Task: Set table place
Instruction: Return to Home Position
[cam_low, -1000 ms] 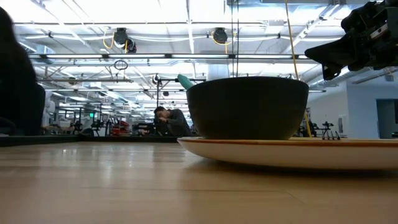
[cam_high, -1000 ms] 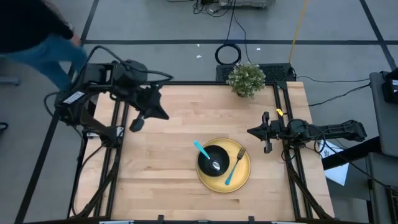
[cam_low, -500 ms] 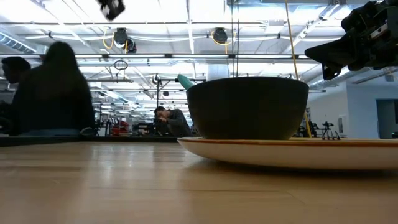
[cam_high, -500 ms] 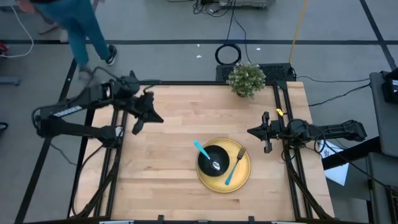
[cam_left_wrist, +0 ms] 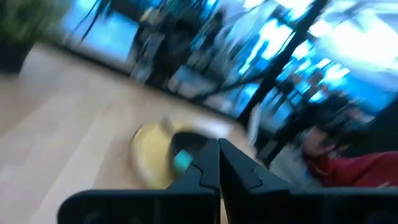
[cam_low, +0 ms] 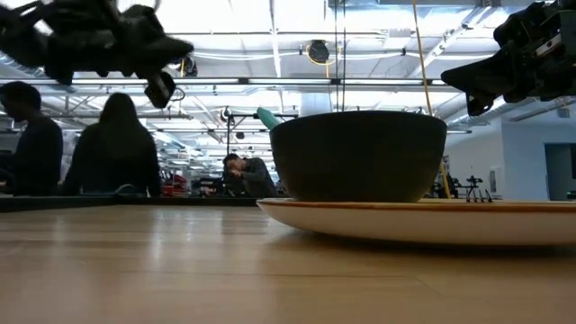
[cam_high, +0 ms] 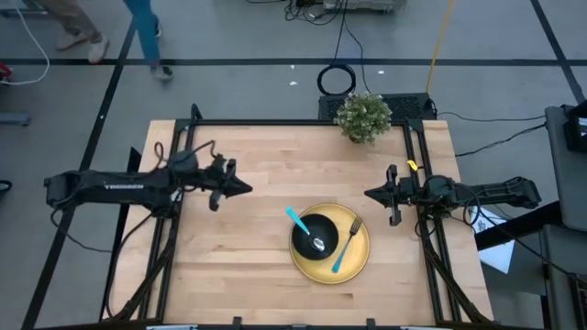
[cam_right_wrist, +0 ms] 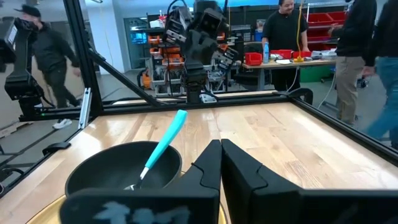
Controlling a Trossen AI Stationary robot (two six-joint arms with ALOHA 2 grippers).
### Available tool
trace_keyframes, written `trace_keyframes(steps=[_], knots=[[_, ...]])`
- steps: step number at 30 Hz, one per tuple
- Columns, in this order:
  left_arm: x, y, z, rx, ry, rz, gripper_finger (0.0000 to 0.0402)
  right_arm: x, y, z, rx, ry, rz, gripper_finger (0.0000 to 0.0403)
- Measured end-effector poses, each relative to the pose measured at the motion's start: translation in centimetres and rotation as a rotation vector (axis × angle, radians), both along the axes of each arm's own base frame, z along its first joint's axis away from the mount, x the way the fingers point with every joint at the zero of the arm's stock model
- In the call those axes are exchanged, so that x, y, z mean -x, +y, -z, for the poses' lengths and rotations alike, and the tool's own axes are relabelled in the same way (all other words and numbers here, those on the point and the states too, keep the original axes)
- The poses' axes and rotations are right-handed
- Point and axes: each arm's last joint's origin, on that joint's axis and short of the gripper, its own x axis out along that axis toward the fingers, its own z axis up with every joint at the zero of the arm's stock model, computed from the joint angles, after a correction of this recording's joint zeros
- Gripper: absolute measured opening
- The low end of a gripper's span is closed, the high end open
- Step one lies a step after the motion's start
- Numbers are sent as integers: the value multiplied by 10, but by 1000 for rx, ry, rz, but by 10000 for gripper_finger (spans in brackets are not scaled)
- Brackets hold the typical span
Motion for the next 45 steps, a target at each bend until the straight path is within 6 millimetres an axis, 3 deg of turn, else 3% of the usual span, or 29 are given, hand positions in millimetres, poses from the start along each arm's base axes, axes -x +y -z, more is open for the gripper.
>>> trace_keyframes(steps=[5, 13, 20, 25, 31, 41, 45], knots=[[11, -7, 0, -5, -227, 56, 1, 0, 0, 0, 0, 0, 0, 0], [15, 3, -13, -91, -148, 51, 1, 0, 0, 0, 0, 0, 0, 0], [38, -2, -39, -183, -220, 1, 1, 0, 0, 0, 0, 0, 0, 0], [47, -5, -29, -146, -94, -124, 1, 0, 0, 0, 0, 0, 0, 0], [49, -20, -16, -249, 31, -114, 1, 0, 0, -4, -1, -40, 0, 0], [62, -40, -19, -502, -51, -113, 1, 1, -8, -9, -7, -86, 76, 0], [63, -40, -8, -535, -121, -135, 1, -1, -12, -6, -23, -61, 47, 0]])
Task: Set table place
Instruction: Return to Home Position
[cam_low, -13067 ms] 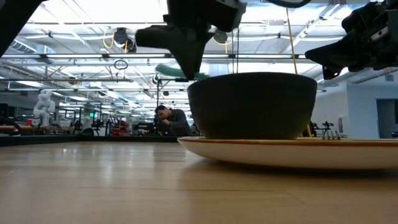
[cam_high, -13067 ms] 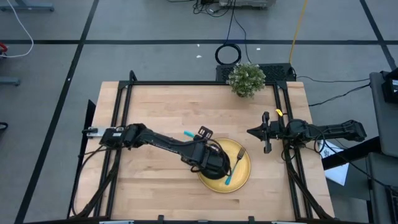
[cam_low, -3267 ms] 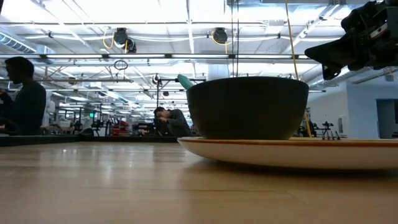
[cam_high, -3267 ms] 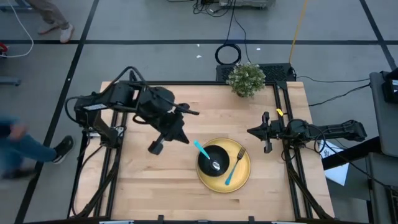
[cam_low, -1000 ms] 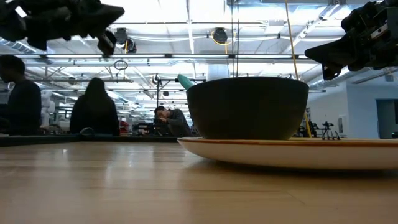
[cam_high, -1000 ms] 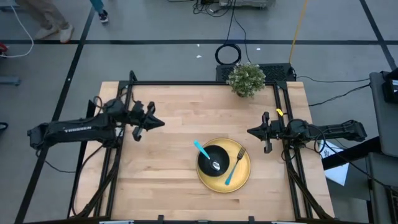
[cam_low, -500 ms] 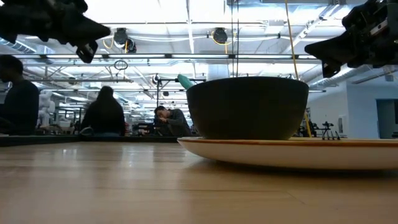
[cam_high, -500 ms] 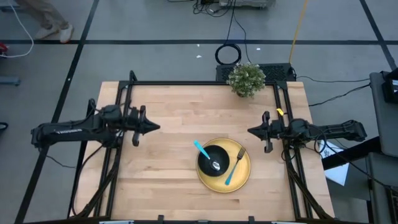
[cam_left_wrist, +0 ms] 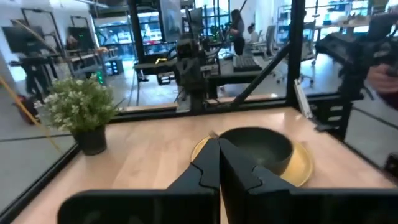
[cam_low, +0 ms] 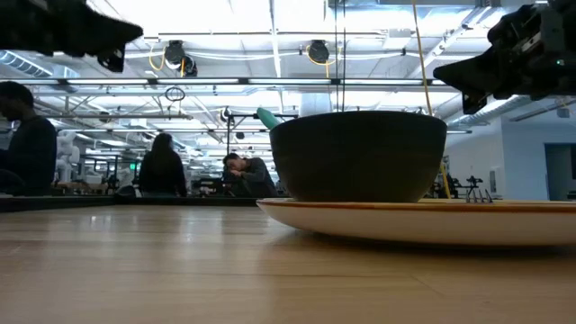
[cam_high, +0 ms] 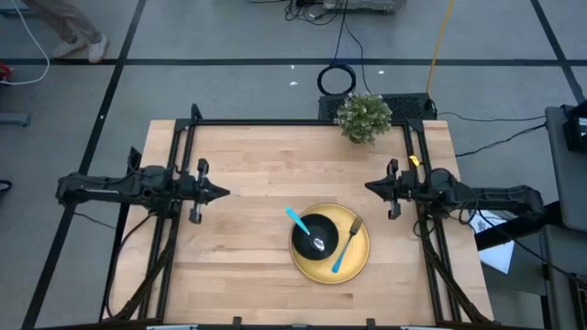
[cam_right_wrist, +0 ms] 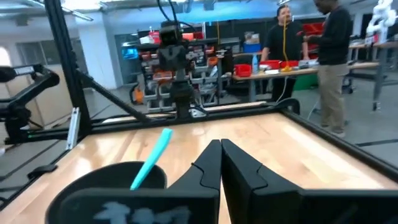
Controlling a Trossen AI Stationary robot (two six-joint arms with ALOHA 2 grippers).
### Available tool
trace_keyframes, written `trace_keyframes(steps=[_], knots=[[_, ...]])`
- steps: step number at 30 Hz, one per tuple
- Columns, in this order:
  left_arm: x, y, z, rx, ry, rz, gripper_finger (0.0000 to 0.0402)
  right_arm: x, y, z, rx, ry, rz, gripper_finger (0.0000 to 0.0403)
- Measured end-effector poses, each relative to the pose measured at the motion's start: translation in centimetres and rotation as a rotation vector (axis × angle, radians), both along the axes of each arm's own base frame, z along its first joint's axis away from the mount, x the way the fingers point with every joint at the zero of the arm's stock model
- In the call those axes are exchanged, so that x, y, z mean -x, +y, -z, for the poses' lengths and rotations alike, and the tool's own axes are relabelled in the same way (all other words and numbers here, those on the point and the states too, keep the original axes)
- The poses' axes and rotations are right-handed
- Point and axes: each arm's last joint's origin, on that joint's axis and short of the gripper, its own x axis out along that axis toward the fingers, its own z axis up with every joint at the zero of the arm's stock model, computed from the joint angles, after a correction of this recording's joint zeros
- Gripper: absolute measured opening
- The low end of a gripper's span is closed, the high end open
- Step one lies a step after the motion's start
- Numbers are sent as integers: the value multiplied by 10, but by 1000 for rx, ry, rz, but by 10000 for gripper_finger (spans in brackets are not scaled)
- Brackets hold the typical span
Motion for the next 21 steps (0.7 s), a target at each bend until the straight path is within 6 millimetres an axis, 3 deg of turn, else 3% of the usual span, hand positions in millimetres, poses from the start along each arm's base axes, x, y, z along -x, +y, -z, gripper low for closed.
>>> trace_keyframes(steps=[11, 21], knots=[[0, 19, 37, -5, -8, -147, 1, -3, -10, 0, -16, -1, 16, 0], [4, 27, 37, 49, -26, -104, 1, -3, -10, -7, -28, -76, -33, 0]])
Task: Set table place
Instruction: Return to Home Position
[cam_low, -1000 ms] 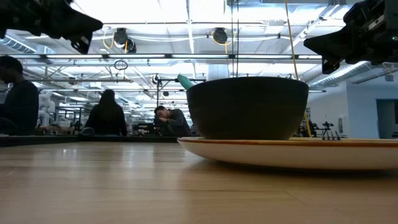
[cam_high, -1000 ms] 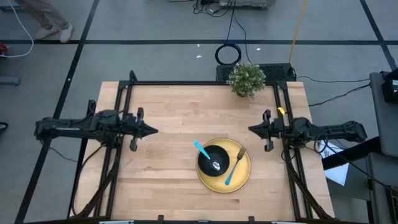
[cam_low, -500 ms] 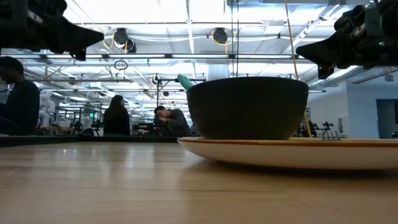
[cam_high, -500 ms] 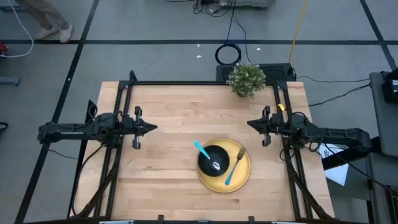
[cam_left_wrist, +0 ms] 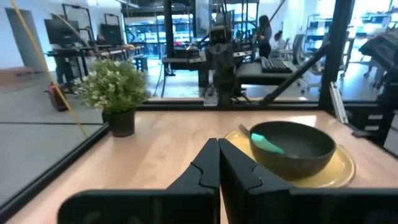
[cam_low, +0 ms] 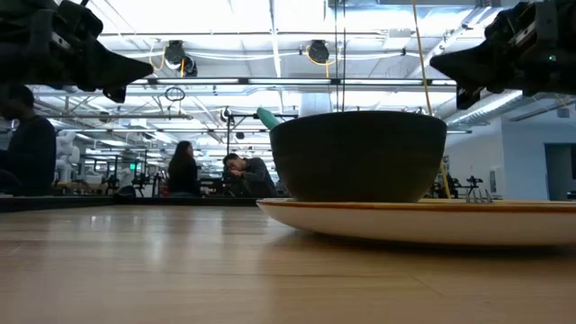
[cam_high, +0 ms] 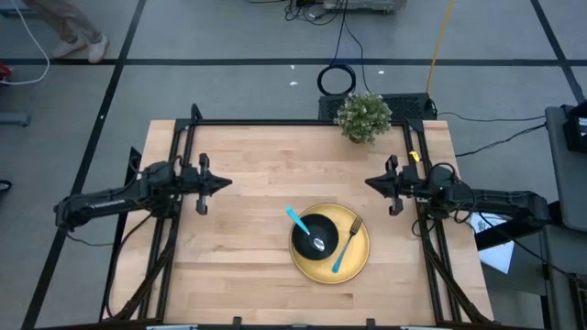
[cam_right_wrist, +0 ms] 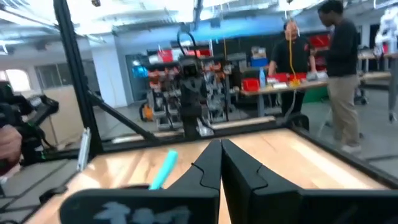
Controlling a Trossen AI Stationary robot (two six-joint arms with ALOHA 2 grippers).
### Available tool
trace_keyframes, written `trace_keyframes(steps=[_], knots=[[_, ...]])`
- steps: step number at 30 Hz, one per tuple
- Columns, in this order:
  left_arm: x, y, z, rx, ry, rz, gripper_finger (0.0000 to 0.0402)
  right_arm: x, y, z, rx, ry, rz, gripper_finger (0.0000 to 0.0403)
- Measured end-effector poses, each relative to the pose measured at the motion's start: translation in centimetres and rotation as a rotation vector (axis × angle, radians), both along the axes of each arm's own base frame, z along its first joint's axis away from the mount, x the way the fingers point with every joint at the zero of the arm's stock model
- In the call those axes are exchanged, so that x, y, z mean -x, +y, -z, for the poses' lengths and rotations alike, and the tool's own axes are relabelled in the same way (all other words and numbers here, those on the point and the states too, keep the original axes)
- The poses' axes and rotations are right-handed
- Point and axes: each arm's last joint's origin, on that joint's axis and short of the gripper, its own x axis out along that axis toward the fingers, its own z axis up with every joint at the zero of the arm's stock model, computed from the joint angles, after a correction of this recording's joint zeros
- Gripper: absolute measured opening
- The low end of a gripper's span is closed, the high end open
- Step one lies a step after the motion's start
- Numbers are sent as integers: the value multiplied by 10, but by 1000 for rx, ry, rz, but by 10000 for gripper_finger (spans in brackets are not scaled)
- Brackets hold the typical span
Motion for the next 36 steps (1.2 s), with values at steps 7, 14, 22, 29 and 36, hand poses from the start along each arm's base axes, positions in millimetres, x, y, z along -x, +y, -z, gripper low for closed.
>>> trace_keyframes(steps=[7, 14, 22, 29, 36], knots=[[9, -1, 3, -30, 17, -6, 0, 0, 0, 1, -7, 14, -18, 0], [14, -6, 2, -7, -21, 91, 0, 0, 3, 1, -9, 15, -48, 0], [9, -9, 19, -26, -39, 172, 0, 0, 10, -2, 26, -22, -120, 0], [9, -10, 19, 22, -32, 183, 0, 0, 16, 0, 76, -1, -211, 0], [9, -11, 19, 3, -31, 186, 0, -1, 18, 4, 140, 34, -213, 0]])
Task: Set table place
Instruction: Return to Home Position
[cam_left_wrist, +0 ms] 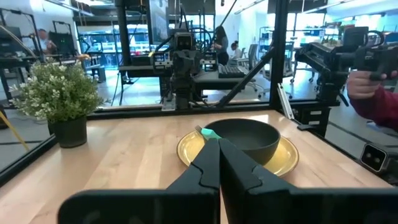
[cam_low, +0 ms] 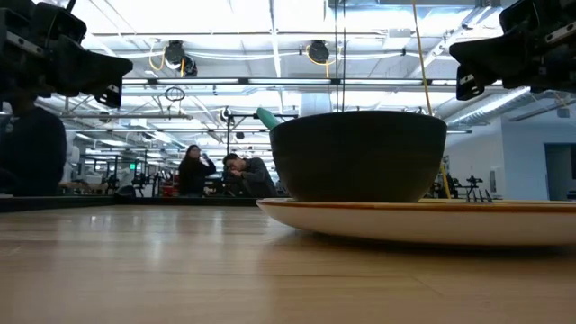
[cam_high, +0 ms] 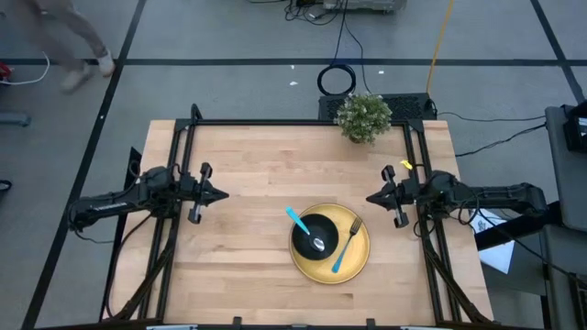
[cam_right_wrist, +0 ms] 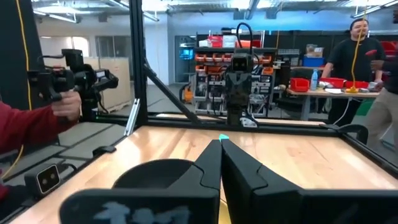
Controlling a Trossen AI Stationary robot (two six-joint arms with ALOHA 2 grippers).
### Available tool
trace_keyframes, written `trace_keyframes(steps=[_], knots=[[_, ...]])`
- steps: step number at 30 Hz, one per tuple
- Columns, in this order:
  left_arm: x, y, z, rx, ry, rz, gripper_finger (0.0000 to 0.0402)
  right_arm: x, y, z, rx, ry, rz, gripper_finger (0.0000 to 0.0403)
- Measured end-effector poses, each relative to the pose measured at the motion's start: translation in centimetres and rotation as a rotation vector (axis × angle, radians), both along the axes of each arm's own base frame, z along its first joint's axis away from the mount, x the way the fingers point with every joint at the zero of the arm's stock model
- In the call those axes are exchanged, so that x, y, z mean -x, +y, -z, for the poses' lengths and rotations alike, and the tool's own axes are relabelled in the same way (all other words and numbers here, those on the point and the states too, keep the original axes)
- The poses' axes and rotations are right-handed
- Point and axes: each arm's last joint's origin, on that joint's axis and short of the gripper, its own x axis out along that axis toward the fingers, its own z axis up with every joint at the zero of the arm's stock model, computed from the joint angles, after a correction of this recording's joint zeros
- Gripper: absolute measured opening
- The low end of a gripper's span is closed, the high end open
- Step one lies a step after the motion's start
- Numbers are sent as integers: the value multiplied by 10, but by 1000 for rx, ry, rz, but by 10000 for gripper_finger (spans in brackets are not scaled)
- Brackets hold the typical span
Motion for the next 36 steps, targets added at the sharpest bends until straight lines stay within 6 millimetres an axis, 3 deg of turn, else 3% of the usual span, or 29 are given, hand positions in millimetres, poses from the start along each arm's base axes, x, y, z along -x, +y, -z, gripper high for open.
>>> trace_keyframes(steps=[21, 36], knots=[[0, 0, 0, 43, 8, 1, 1, -1, -1, 9, 127, 74, 39, 0], [0, 0, 0, 48, 9, 1, 1, -1, -1, 9, 106, 76, 34, 0]])
